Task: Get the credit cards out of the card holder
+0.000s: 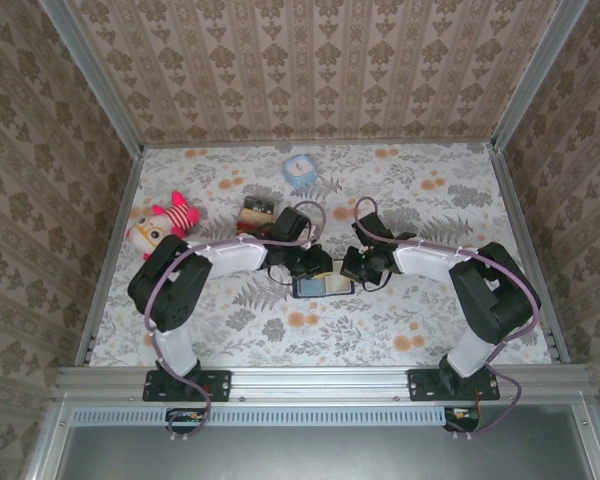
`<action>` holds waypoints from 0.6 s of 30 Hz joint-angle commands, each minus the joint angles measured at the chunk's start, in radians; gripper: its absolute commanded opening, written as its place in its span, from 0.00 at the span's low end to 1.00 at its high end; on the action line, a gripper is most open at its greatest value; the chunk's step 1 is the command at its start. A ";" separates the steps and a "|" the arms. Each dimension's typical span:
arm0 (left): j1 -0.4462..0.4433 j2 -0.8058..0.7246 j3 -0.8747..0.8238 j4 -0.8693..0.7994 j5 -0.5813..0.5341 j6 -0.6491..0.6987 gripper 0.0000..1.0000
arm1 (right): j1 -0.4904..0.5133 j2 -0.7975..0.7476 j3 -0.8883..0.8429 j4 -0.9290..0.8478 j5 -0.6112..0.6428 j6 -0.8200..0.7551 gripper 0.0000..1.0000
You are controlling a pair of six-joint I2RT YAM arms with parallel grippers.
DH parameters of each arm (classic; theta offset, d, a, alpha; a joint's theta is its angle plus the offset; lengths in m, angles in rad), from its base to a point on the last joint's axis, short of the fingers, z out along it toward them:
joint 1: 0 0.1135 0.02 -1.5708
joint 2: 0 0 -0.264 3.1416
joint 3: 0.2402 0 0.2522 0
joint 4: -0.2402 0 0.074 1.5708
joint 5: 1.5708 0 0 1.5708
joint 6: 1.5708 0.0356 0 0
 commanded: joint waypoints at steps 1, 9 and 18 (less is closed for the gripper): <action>0.035 -0.086 -0.020 -0.119 -0.066 0.046 0.25 | 0.006 0.027 0.026 -0.057 0.016 0.003 0.09; 0.089 -0.162 -0.096 -0.192 -0.110 0.064 0.47 | 0.007 0.050 0.025 -0.072 0.025 -0.003 0.10; 0.089 -0.127 -0.095 -0.168 -0.076 0.062 0.48 | 0.008 0.060 0.033 -0.088 0.040 -0.010 0.10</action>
